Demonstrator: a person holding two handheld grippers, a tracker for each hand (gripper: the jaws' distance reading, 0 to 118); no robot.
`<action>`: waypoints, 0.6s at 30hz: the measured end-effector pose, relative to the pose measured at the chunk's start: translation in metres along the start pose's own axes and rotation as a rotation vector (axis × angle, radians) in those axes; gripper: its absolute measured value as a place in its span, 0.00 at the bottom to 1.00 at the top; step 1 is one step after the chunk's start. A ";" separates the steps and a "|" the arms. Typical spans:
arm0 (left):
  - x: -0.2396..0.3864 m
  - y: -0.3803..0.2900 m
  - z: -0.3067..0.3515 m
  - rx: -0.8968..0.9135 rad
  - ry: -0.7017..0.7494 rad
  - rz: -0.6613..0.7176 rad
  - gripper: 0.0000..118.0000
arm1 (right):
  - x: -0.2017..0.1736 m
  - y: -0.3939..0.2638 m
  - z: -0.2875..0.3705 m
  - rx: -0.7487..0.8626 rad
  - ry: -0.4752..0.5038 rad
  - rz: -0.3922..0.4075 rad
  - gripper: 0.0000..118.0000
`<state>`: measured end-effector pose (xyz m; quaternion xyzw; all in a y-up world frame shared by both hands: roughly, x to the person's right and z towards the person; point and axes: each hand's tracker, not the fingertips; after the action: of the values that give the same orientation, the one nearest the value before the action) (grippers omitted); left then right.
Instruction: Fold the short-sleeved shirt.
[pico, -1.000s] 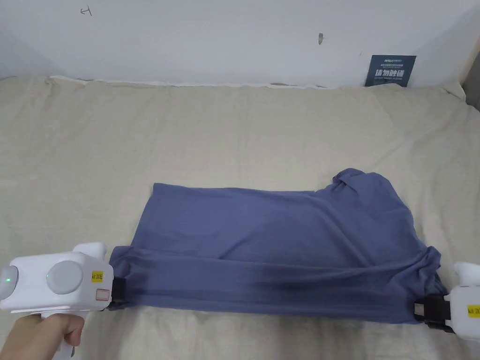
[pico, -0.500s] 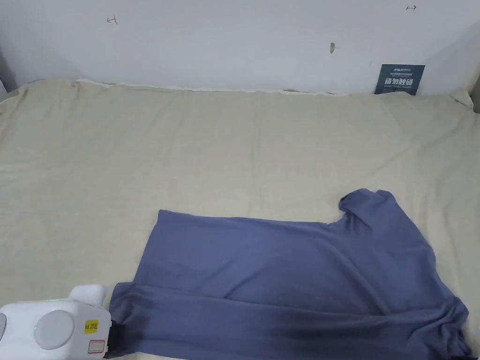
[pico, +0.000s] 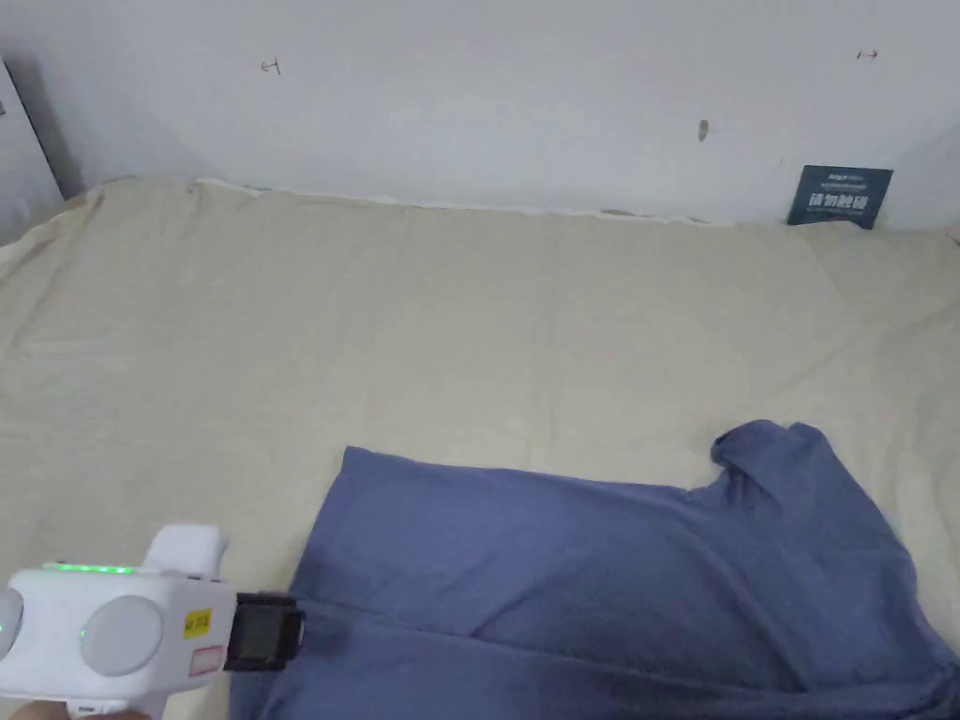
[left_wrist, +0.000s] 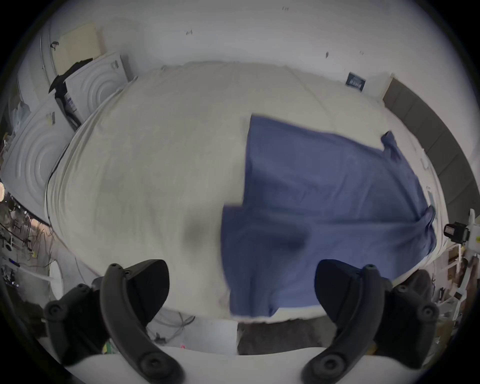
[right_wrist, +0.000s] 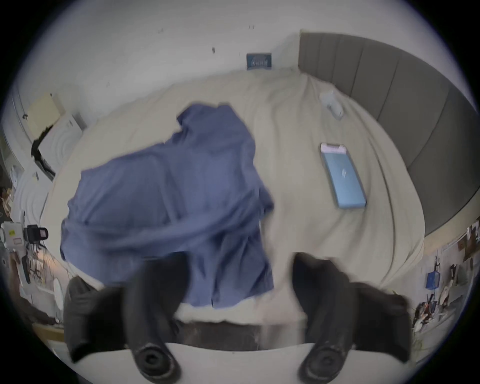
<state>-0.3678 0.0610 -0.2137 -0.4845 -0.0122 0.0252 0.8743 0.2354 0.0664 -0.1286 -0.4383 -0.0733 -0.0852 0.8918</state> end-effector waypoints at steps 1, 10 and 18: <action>0.004 0.012 -0.001 0.028 -0.014 0.006 0.26 | -0.001 0.011 -0.003 0.008 -0.008 0.000 0.00; 0.036 0.138 -0.100 0.081 -0.016 0.040 0.87 | -0.026 0.086 -0.067 -0.008 -0.018 0.024 0.00; 0.042 0.197 -0.202 -0.036 0.165 -0.080 0.97 | -0.026 0.130 -0.132 -0.063 -0.056 0.077 0.00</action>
<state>-0.3233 -0.0033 -0.4878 -0.4995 0.0401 -0.0501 0.8639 0.2459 0.0421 -0.3138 -0.4709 -0.0786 -0.0408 0.8778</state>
